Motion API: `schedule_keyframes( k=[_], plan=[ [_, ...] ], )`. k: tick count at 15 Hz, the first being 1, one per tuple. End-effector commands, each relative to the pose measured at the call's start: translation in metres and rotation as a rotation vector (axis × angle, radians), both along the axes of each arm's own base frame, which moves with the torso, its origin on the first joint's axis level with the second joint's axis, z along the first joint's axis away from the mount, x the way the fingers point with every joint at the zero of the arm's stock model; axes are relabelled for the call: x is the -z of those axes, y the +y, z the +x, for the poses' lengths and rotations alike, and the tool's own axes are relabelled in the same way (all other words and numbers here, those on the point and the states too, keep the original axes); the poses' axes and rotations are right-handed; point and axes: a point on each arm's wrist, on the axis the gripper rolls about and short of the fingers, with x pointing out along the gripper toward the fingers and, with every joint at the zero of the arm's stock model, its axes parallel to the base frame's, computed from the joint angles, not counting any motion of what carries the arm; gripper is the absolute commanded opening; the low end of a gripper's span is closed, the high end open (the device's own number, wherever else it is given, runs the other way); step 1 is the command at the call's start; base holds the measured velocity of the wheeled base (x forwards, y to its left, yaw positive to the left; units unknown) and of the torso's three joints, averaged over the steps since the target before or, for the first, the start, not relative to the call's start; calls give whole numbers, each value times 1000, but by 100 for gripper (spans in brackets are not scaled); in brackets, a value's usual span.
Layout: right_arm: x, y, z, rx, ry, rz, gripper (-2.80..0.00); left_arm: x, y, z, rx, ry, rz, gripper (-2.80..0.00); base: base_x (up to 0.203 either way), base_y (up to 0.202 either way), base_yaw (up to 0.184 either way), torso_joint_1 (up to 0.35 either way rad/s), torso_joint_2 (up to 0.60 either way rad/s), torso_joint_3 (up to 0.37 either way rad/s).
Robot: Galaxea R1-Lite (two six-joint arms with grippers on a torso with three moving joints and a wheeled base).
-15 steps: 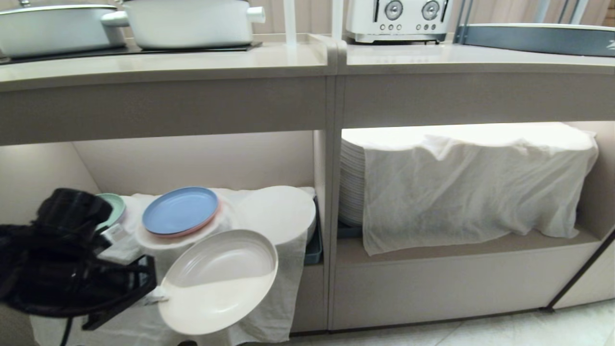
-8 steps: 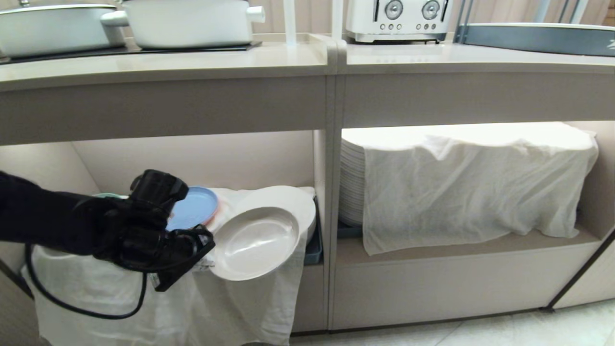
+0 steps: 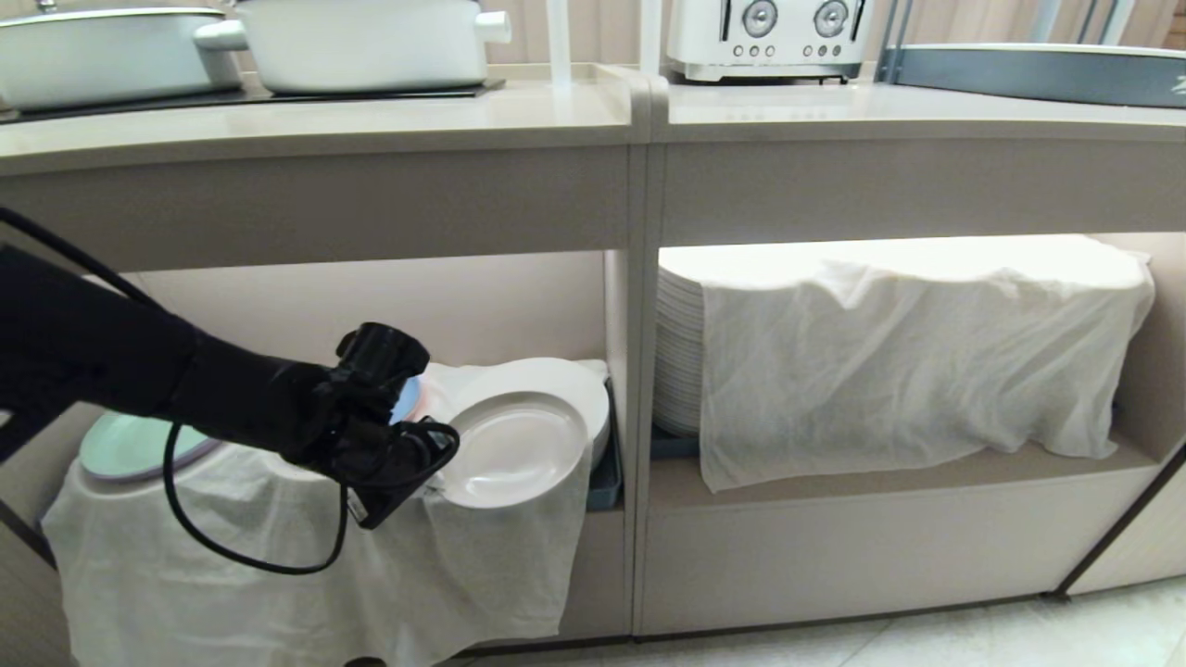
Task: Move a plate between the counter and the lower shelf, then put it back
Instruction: Put the plate in the cupboard
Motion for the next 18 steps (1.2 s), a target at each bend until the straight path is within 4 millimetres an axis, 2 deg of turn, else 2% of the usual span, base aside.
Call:
schedule_keyframes(
  k=[1, 7, 18],
  plan=[
    [0, 0, 0, 0, 0, 0, -280, 12, -6, 15, -28, 12, 13, -280, 0, 0, 0, 0, 0, 0],
    [0, 0, 0, 0, 0, 0, -280, 14, -22, 49, -83, -54, 3, -280, 0, 0, 0, 0, 0, 0],
    [0, 0, 0, 0, 0, 0, -280, 27, -27, 77, -113, -87, 26, -280, 0, 0, 0, 0, 0, 0]
  ],
)
